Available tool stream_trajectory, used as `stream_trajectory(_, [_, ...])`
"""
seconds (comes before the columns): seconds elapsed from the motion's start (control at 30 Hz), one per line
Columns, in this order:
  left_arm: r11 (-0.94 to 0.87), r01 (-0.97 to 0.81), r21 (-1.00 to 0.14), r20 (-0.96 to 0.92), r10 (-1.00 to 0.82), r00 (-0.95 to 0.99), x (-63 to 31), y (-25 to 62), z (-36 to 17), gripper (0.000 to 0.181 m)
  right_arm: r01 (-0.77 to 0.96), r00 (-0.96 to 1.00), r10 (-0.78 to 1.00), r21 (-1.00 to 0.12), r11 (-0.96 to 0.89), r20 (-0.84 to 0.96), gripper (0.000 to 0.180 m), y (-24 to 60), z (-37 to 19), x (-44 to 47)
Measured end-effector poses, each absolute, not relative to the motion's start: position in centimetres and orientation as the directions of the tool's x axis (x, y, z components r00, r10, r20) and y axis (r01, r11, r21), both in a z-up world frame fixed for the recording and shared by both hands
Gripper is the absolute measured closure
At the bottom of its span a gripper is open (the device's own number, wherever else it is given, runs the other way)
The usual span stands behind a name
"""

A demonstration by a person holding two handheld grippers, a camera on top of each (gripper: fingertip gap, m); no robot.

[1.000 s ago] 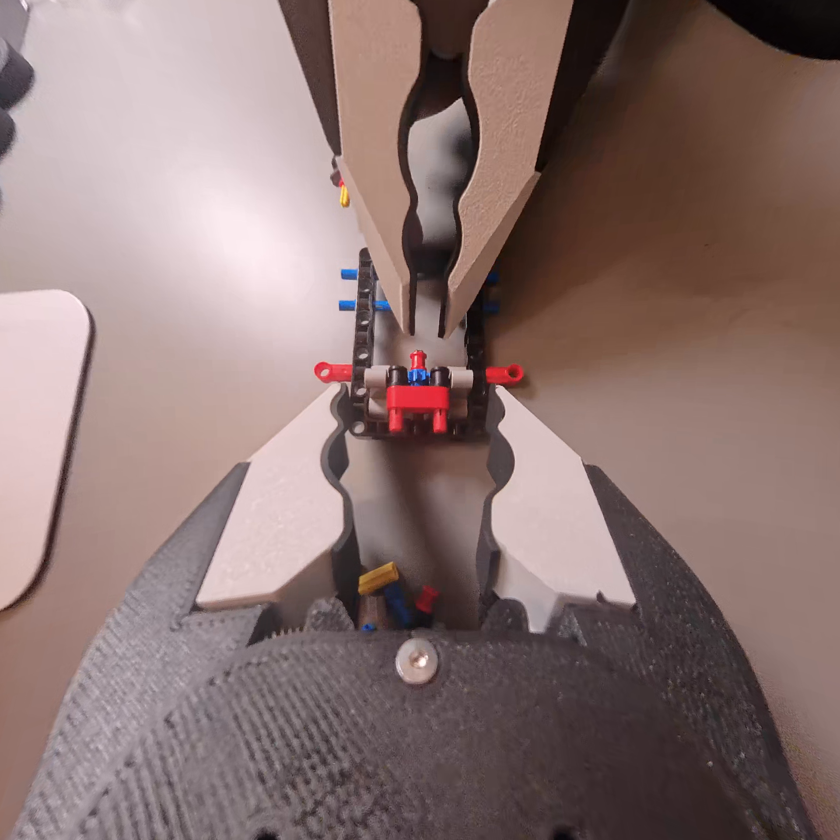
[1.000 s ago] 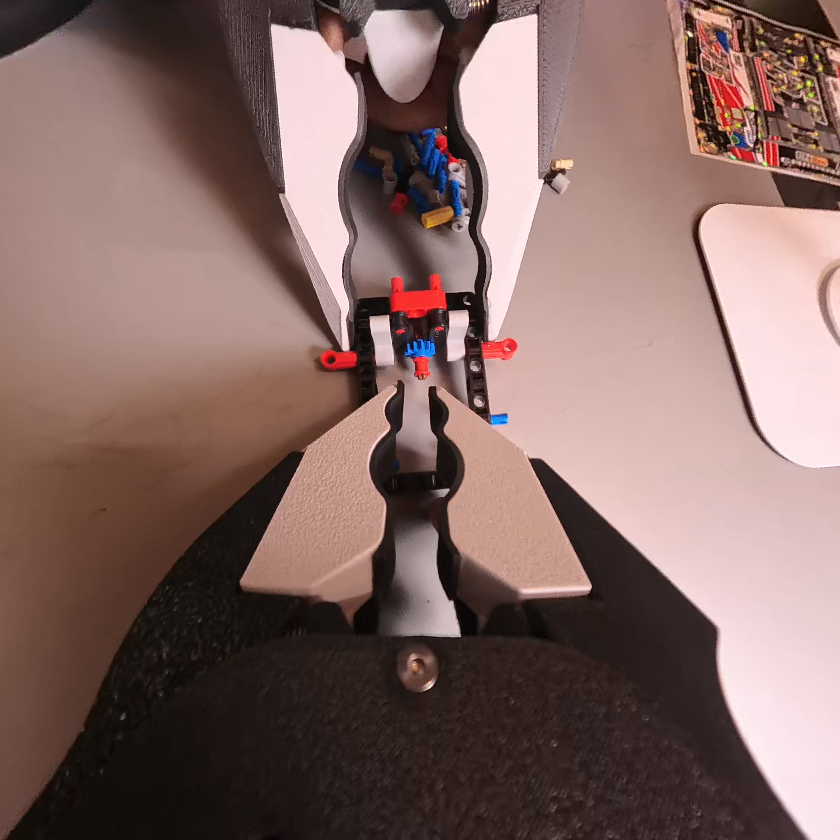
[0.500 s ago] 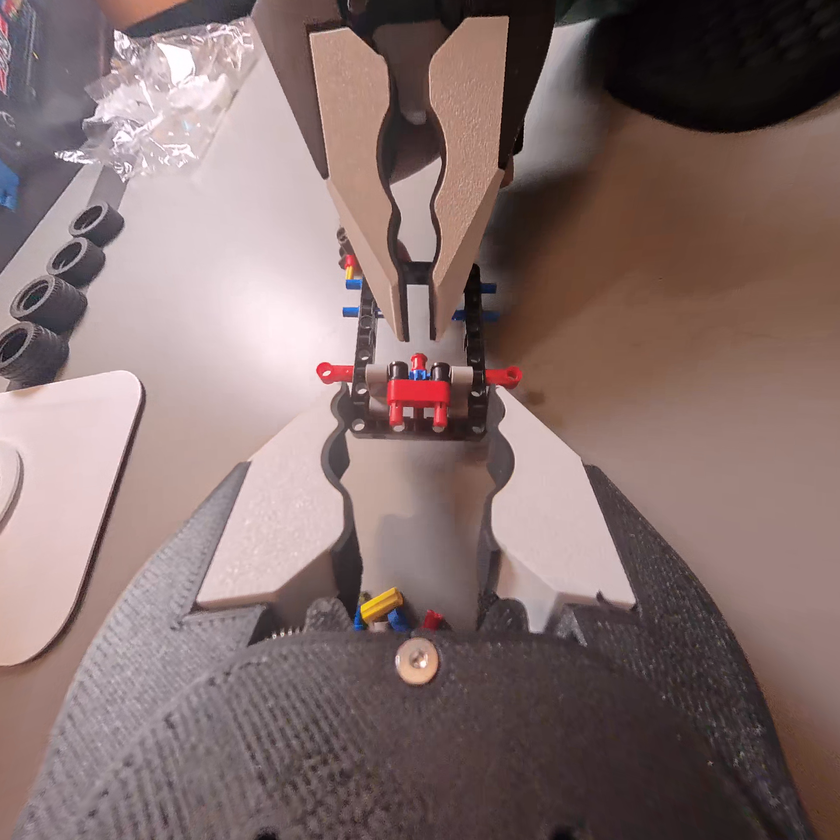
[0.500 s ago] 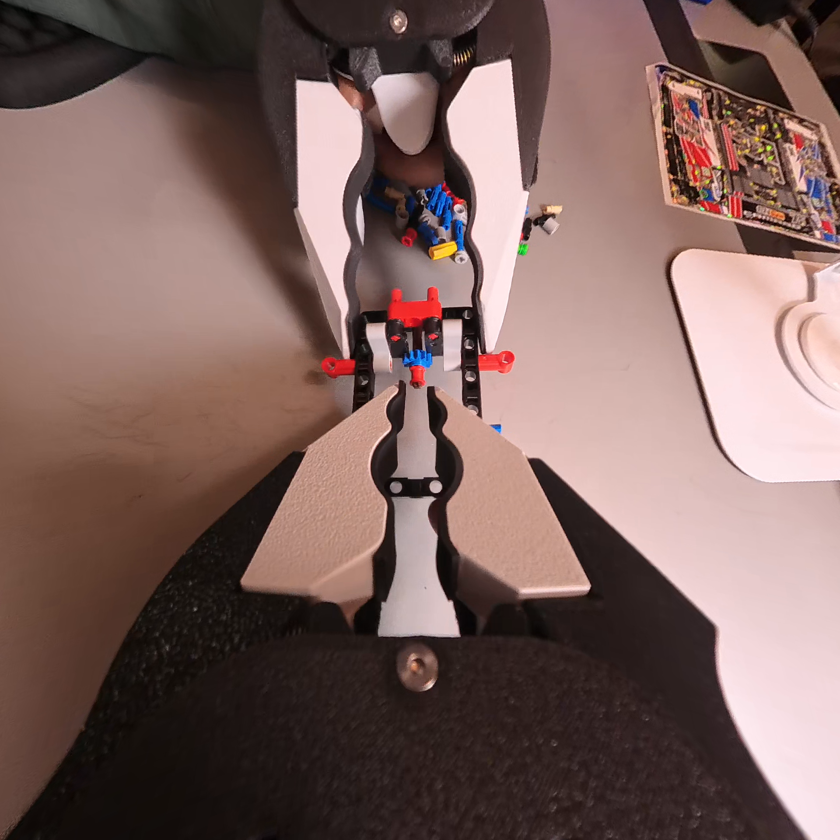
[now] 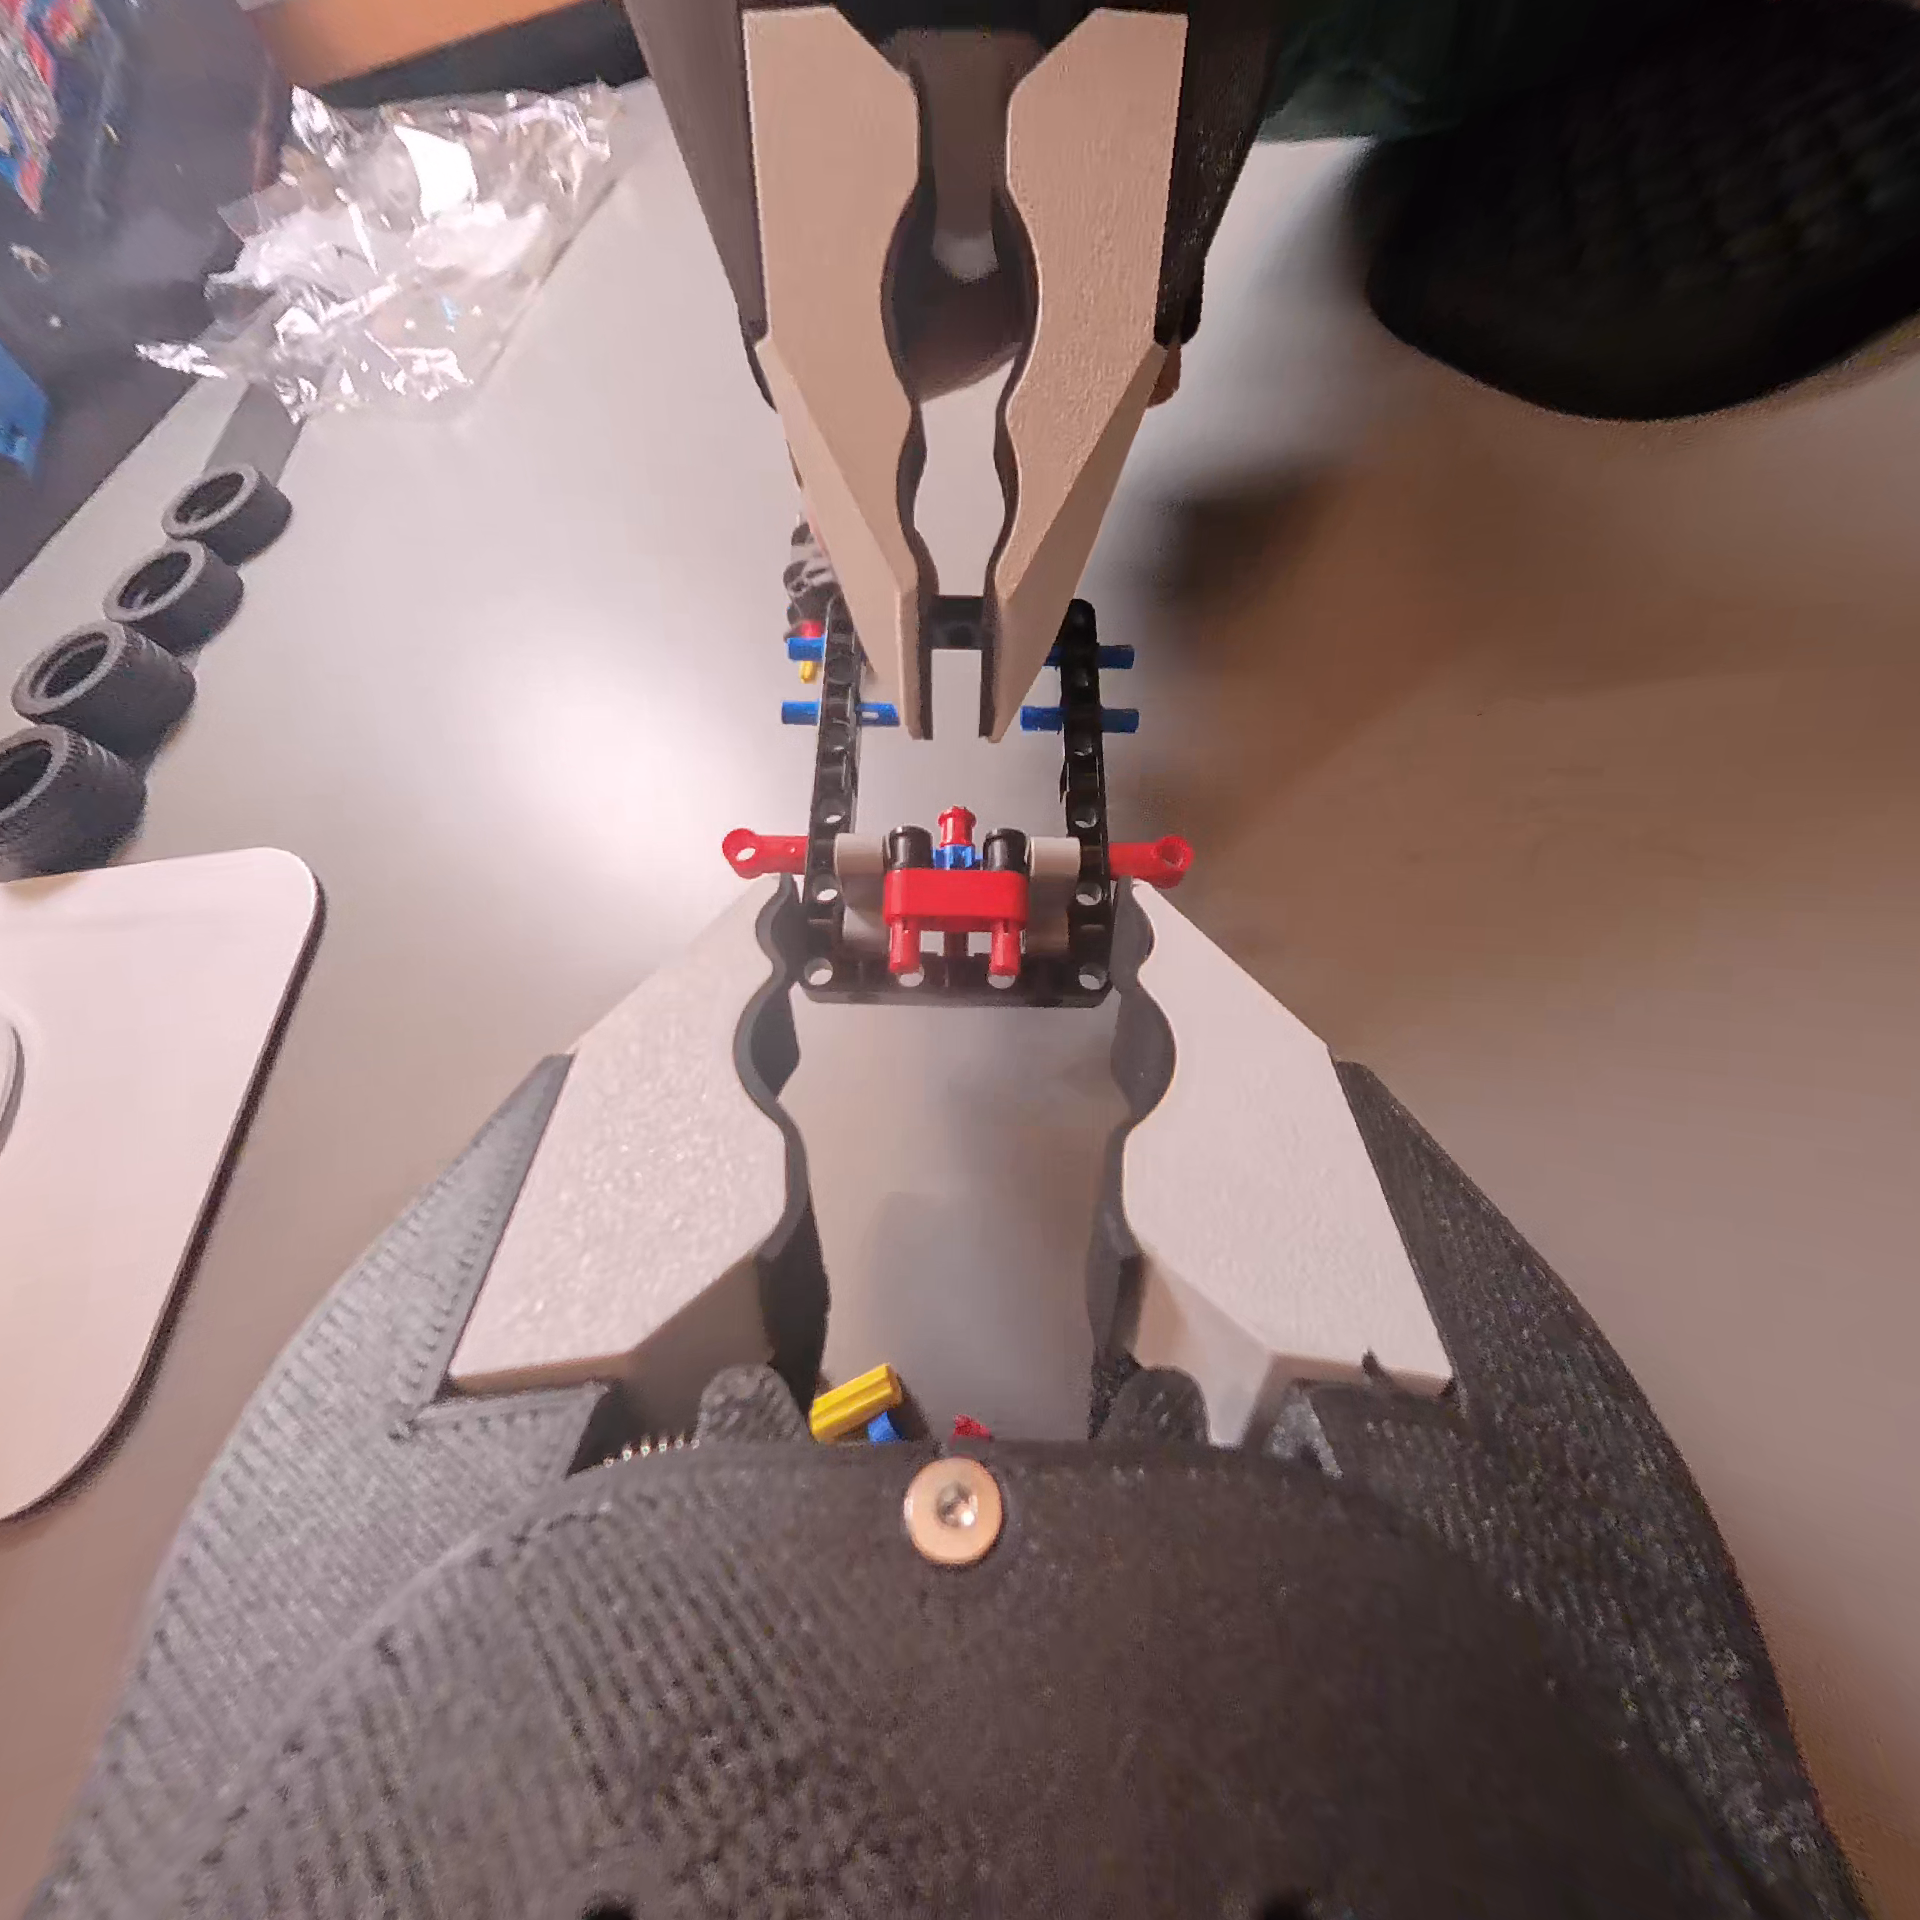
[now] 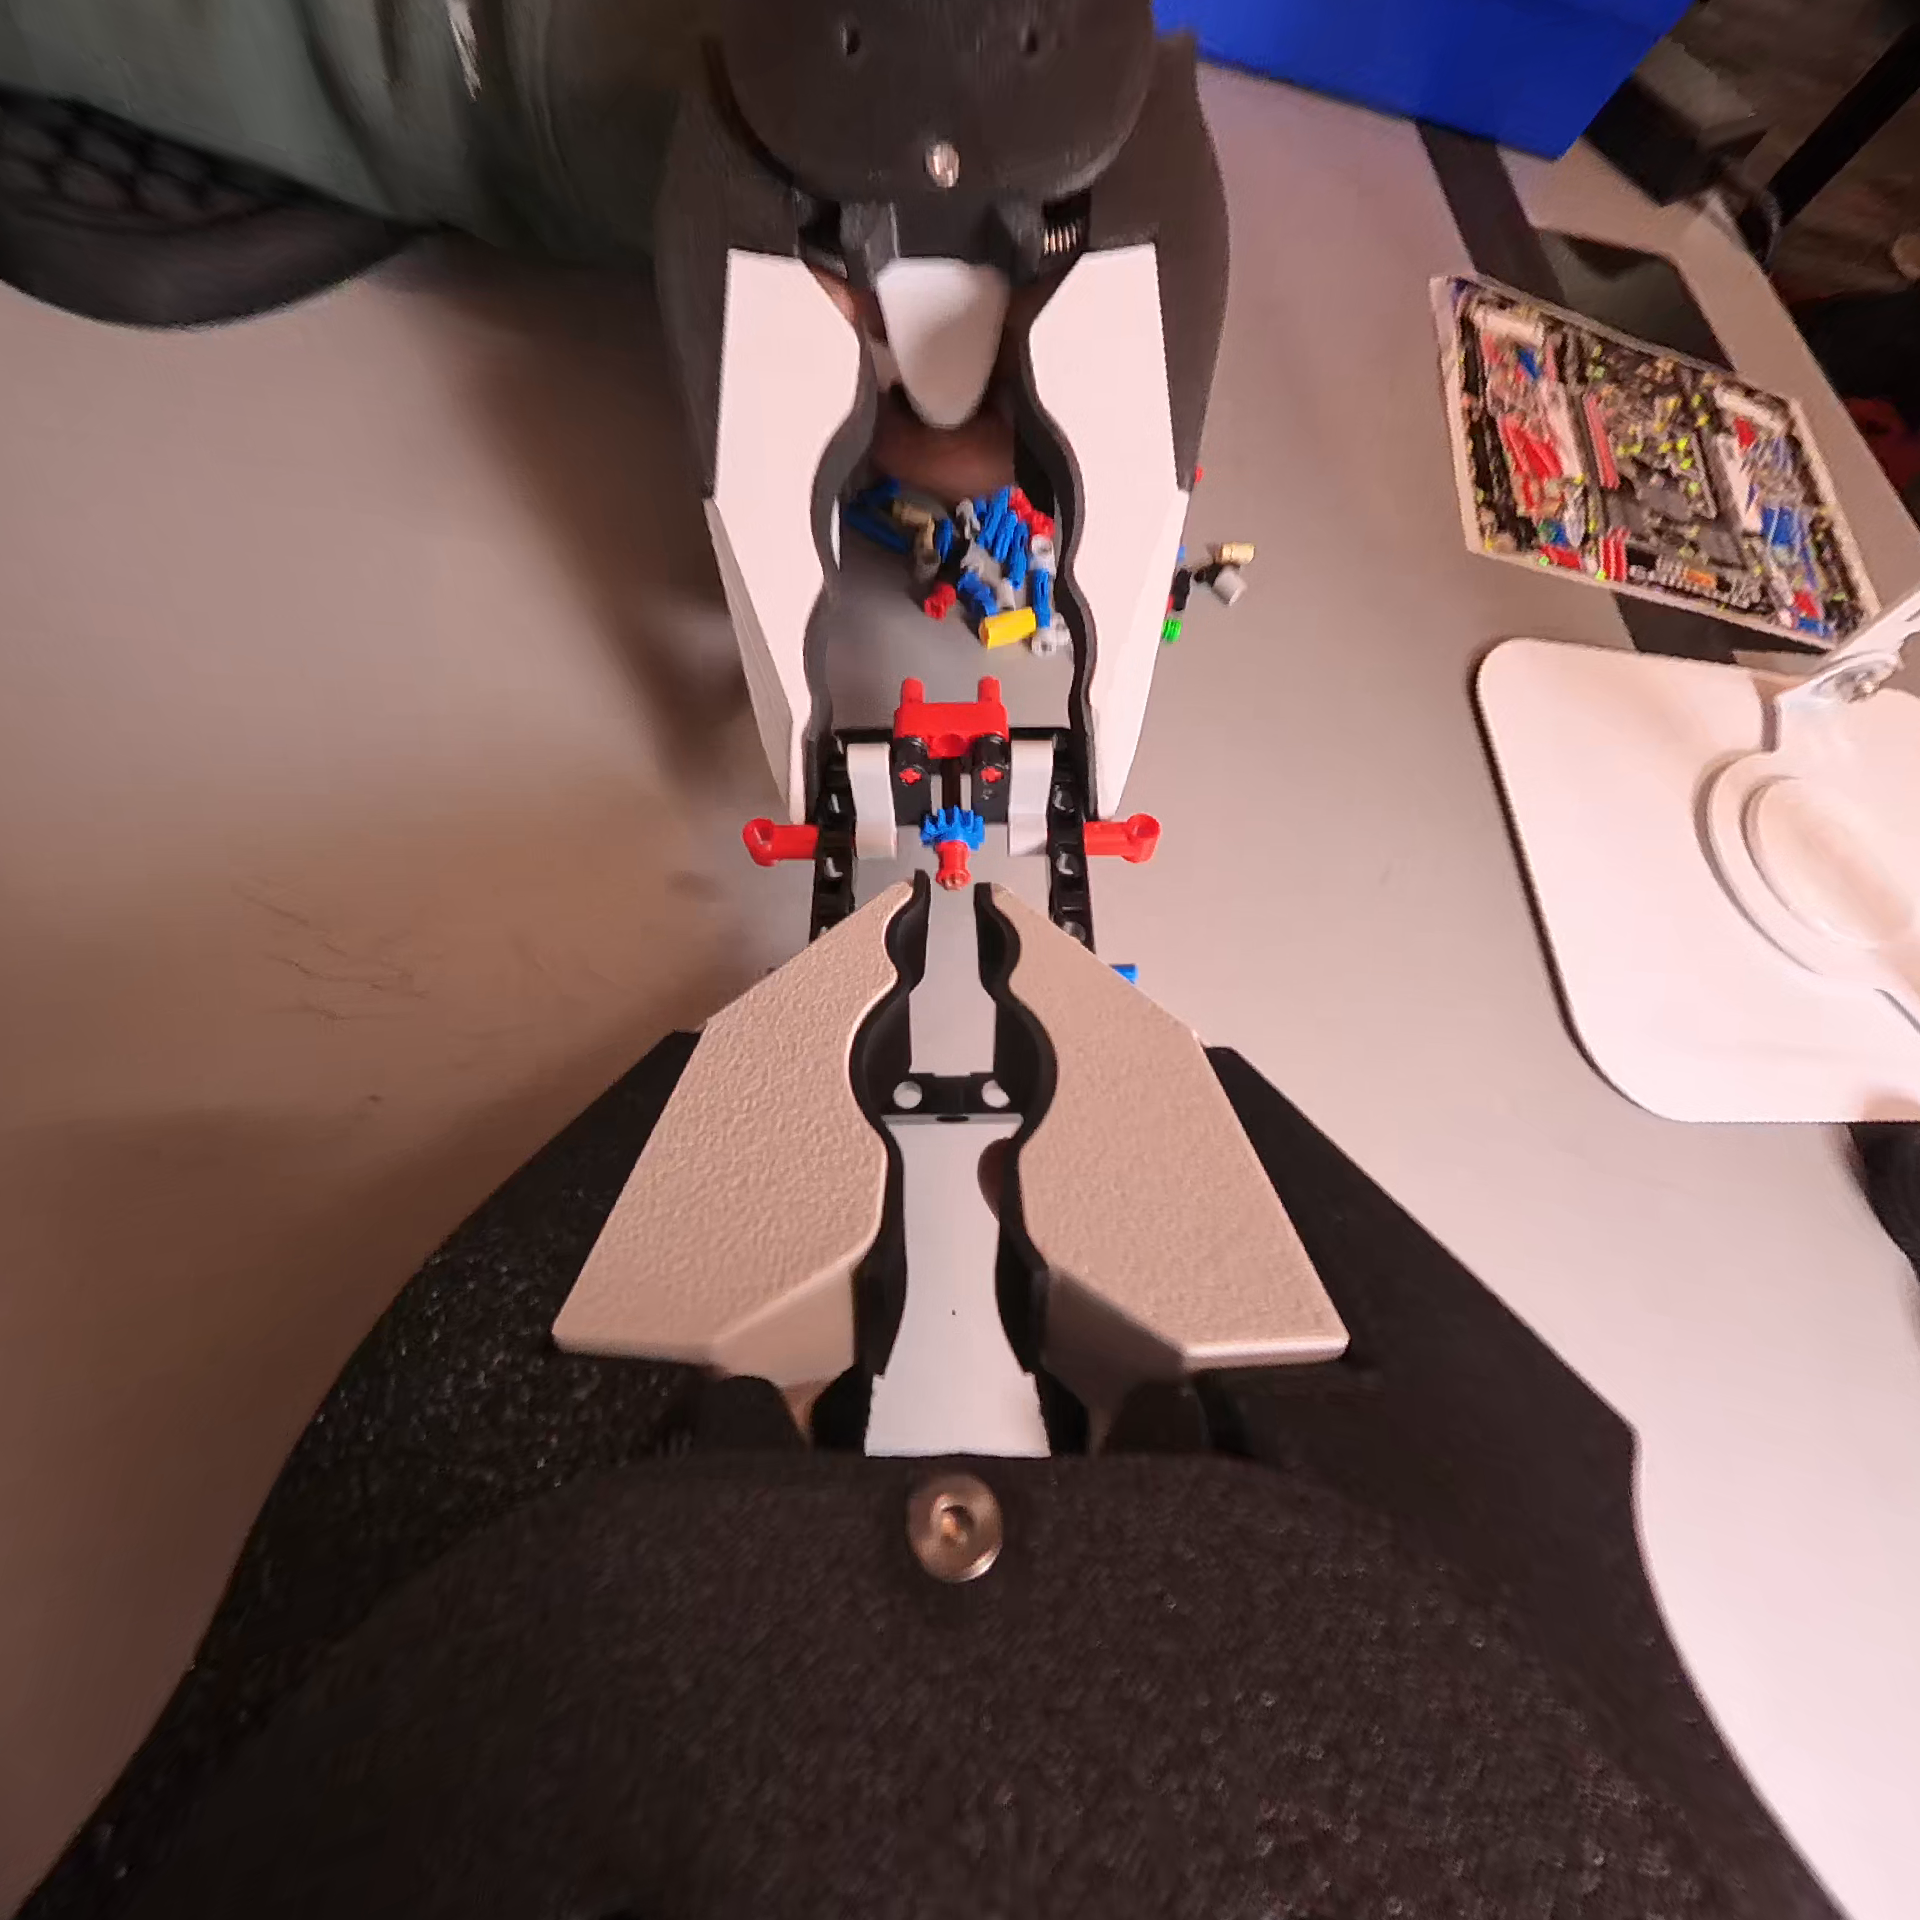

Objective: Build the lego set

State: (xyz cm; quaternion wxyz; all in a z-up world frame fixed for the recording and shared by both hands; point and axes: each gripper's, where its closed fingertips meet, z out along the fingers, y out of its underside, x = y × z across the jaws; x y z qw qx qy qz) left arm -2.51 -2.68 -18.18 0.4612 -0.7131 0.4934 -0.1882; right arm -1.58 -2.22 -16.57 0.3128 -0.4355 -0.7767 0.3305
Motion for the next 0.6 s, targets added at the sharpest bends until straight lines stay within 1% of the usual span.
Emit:
stream_trajectory(0.13, [-0.119, -0.582, -0.805, -0.191, -0.876, 0.443, -2.4, -2.7, -19.0, 0.122, 0.498, -0.446, 0.872, -0.754, 0.428, 0.201, 0.172, -2.4, -17.6, -1.5])
stream_trajectory(0.37, [-0.119, -0.663, -0.739, -0.246, -0.869, 0.43, -1.8, -2.6, -19.5, 0.122, 0.546, -0.48, 0.831, -0.646, 0.533, 0.281, 0.172, -2.3, -19.6, -1.0])
stream_trajectory(0.6, [-0.153, -0.721, -0.676, -0.274, -0.856, 0.439, -1.8, -2.4, -20.1, 0.121, 0.546, -0.483, 0.812, -0.612, 0.572, 0.329, 0.172, -2.0, -19.6, -1.0])
